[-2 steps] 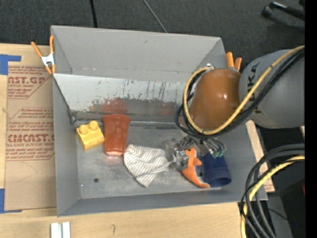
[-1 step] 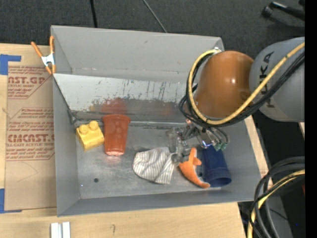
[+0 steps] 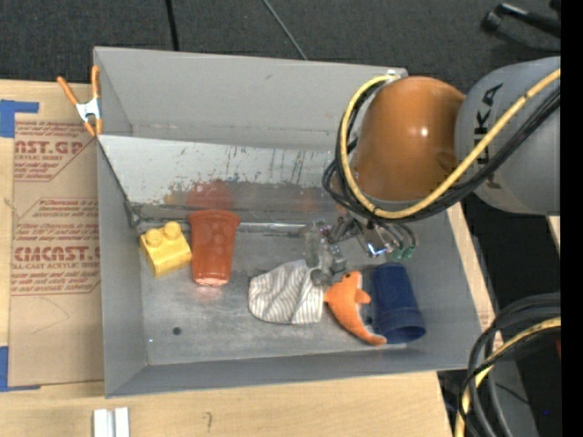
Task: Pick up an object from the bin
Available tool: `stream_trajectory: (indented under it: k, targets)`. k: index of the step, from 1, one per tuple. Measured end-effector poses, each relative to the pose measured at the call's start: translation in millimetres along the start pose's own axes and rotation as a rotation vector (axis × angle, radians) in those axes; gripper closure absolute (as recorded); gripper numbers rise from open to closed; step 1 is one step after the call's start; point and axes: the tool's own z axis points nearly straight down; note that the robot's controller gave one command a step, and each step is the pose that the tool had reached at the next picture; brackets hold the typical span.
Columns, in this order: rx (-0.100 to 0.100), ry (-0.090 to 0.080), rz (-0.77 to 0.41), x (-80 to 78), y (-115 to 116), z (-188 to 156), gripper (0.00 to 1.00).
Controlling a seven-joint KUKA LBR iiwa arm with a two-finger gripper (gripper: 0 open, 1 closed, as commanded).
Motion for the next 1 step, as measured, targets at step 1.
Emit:
stream_trajectory:
  k: [1]
  targets:
    - [-0.002, 0.006, -0.011, -14.7, -12.0, -63.9, 1.0]
